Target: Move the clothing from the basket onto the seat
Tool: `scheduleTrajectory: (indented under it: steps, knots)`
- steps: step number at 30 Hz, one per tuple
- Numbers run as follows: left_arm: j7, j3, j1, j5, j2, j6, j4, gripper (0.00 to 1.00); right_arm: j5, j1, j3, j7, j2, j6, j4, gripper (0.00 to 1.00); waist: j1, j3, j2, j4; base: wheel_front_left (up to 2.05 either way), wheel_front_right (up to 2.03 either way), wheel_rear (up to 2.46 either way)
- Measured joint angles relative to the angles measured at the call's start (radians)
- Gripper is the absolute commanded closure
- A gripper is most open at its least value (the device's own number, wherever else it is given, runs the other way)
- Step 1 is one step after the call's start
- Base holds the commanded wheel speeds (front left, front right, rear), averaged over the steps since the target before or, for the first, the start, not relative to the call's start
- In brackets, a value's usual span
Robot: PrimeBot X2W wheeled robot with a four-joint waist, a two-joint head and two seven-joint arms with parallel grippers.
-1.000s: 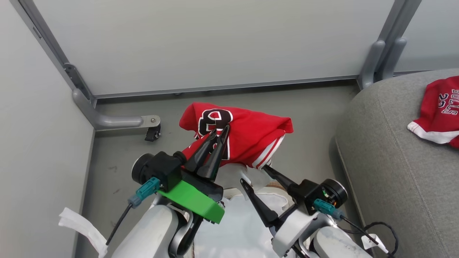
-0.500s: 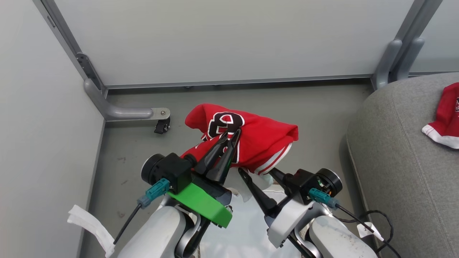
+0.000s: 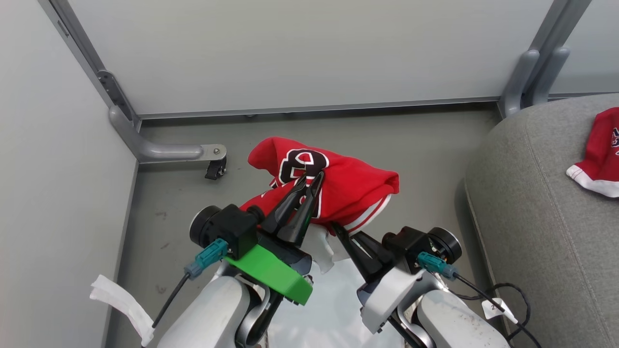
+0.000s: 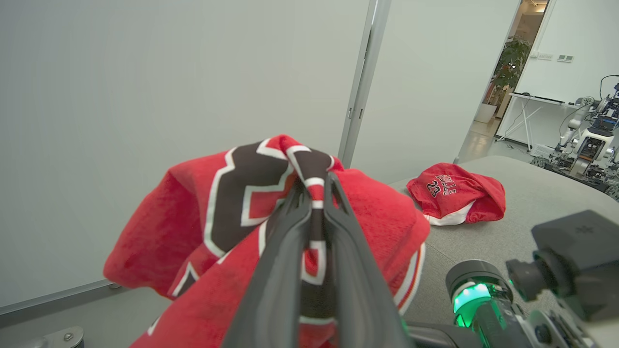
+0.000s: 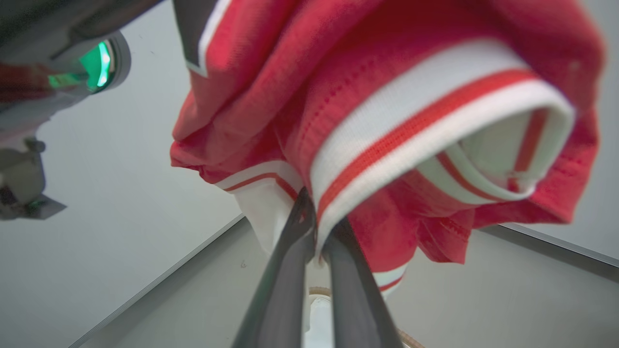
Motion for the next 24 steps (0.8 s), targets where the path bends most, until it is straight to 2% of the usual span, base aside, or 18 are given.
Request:
scheduleTrajectory:
  steps: [8,9,10,16,24]
  knots:
    - [0.0,0.008,0.0,0.001,-0.002,0.0,-0.005,1.0,0.008,0.0,-0.004,0.0,0.0,0.0,-0.011,1.0,0.0,0.004,0.0,-0.006,0.0,0.0,0.0]
    - [0.0,0.019,0.001,0.001,-0.006,0.0,-0.012,0.59,0.007,0.0,-0.005,0.0,0.0,0.0,-0.013,1.0,0.0,0.005,0.0,-0.007,0.0,0.0,0.0]
    - [0.0,0.021,0.001,0.0,-0.007,0.0,-0.016,0.0,0.006,0.0,-0.005,-0.001,0.001,0.0,-0.017,1.0,0.0,0.005,0.0,-0.009,0.0,0.0,0.0]
    - [-0.002,0.047,0.01,0.021,-0.001,0.0,-0.014,0.0,-0.001,0.001,0.0,-0.001,0.001,0.0,-0.039,1.0,0.0,0.005,0.0,-0.036,0.0,0.0,0.0]
    - [-0.002,0.056,0.033,0.035,0.005,0.0,0.005,0.0,-0.006,0.009,-0.011,-0.001,-0.001,0.0,-0.078,1.0,0.0,0.003,0.0,-0.129,0.0,0.0,0.0]
